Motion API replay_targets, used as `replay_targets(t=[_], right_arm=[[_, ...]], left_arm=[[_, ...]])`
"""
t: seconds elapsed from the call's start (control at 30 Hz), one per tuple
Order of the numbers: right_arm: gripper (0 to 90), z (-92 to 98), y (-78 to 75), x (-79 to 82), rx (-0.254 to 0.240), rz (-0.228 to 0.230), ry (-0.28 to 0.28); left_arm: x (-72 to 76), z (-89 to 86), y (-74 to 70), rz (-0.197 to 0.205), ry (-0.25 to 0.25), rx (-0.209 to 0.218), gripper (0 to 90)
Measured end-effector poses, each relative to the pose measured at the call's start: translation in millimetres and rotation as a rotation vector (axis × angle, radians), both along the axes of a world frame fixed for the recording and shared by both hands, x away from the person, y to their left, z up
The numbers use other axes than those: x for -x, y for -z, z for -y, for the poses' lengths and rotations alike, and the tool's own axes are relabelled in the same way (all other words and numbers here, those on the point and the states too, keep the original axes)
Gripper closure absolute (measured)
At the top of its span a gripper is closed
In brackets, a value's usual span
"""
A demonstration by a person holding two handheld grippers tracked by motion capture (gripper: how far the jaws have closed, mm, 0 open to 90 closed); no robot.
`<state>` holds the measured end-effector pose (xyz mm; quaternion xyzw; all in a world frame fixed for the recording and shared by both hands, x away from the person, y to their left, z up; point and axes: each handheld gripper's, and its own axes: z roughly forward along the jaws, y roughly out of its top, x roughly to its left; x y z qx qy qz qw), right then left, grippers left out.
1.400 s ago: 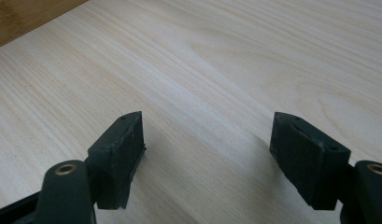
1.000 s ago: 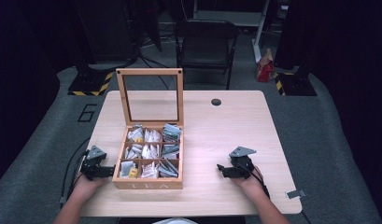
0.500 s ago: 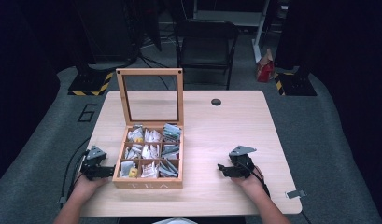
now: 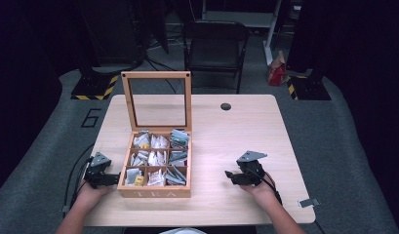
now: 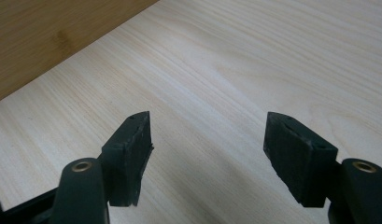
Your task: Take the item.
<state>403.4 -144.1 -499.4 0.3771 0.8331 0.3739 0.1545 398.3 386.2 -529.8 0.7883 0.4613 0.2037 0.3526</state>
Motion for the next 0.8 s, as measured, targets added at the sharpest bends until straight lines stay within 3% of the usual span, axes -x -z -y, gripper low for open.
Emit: replay_targets(t=[0.23, 0.4, 0.8], right_arm=[[33.7, -3.4, -12.5, 2.1, 0.004, 0.035, -0.030], [38.3, -4.0, -19.3, 2.7, -0.033, 0.010, -0.036], [37.9, -11.2, -33.4, 6.1, -0.053, 0.015, -0.073]], left_arm=[[0.0, 0.0, 0.0, 0.000, 0.000, 0.000, 15.2], [0.0, 0.0, 0.0, 0.000, 0.000, 0.000, 15.2], [0.0, 0.0, 0.0, 0.000, 0.000, -0.001, 15.2]])
